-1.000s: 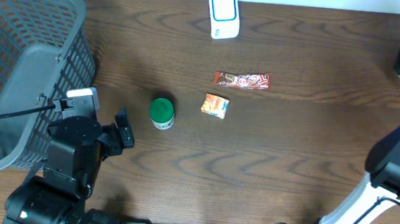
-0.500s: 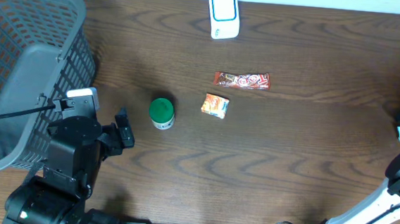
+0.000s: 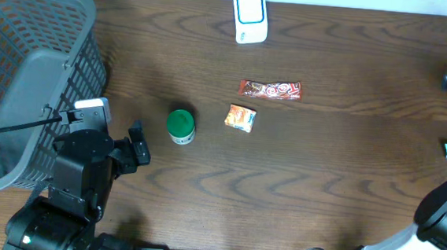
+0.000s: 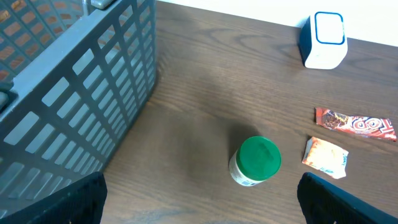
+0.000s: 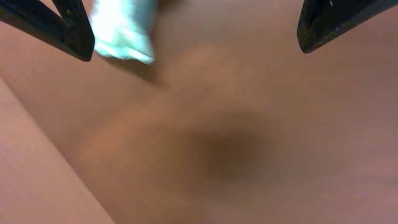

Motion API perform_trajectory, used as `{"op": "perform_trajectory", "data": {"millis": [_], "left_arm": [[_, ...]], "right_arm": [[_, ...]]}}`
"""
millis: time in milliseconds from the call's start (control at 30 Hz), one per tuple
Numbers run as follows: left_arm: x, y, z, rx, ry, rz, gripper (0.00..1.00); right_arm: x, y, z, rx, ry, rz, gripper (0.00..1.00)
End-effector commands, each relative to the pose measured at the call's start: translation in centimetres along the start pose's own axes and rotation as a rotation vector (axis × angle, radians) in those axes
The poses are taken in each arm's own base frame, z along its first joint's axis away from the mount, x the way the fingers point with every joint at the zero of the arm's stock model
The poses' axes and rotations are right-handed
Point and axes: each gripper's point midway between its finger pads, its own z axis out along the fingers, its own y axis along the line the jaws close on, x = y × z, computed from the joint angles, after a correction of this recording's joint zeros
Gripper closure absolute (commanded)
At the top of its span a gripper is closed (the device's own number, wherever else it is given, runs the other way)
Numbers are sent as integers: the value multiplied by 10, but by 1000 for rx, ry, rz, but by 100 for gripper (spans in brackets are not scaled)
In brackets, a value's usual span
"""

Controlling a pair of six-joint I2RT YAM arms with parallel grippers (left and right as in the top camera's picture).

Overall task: Scan the item barcode
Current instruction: 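Carry the wipes pack with the right gripper off to the right side, then reach the right gripper to the red TOP bar and grasp it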

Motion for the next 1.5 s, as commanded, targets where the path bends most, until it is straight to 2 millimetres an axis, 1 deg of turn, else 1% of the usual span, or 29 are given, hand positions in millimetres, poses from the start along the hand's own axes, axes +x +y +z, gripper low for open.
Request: {"op": "perform_trajectory", "data": {"millis": [0,67,133,167,233,367,433,533,633,733,800,1000,1100,1133,1200,1267,1300,1333,1433,1467], "left_arm": [[-6,2,-3,-7,-19,-13,2],[-6,2,-3,-7,-19,-13,2],[-6,2,-3,-7,-19,-13,2],[-6,2,-3,-6,-19,-13,2],[-6,2,-3,-7,-19,-13,2],[-6,2,-3,-7,-19,-13,2],[-6,2,-3,-7,-19,-13,2],[-6,2,-3,-7,-19,-13,2],[-6,2,-3,-6,-19,-13,2],[-6,2,-3,-6,-19,-13,2],[-6,2,-3,-6,-19,-13,2],[-6,2,-3,-7,-19,-13,2],[-6,2,-3,-7,-19,-13,2],[-6,2,-3,-6,-19,-13,2],[-6,2,-3,-7,-19,-13,2],[-6,2,-3,-7,-19,-13,2],[-6,2,-3,-7,-19,-13,2],[-6,2,-3,-6,-19,-13,2],[-6,2,-3,-7,-19,-13,2],[-6,2,-3,-7,-19,-13,2]], "right_arm": [[-12,146,-43,-539,-58,-131,1],[5,196,-49,-627,-30,-216,1],[21,228,-50,-657,6,-264,1],[35,252,-52,-688,38,-297,1],[56,279,-50,-721,99,-296,1],[92,310,-41,-758,217,-264,1],[109,328,-42,-823,251,-305,1],[128,342,-39,-860,260,-399,1],[141,351,-37,-881,258,-486,1],[158,356,-34,-893,289,-528,1],[174,357,-24,-889,329,-545,1],[206,354,-3,-896,393,-613,2],[217,348,-3,-903,415,-671,8],[223,342,-3,-891,433,-716,16],[229,335,-5,-890,455,-761,28],[236,330,-8,-900,477,-802,47],[238,329,-9,-904,484,-813,54],[239,327,-10,-907,486,-823,63],[238,328,-9,-910,478,-831,82],[237,329,-9,-911,471,-831,92]]}}
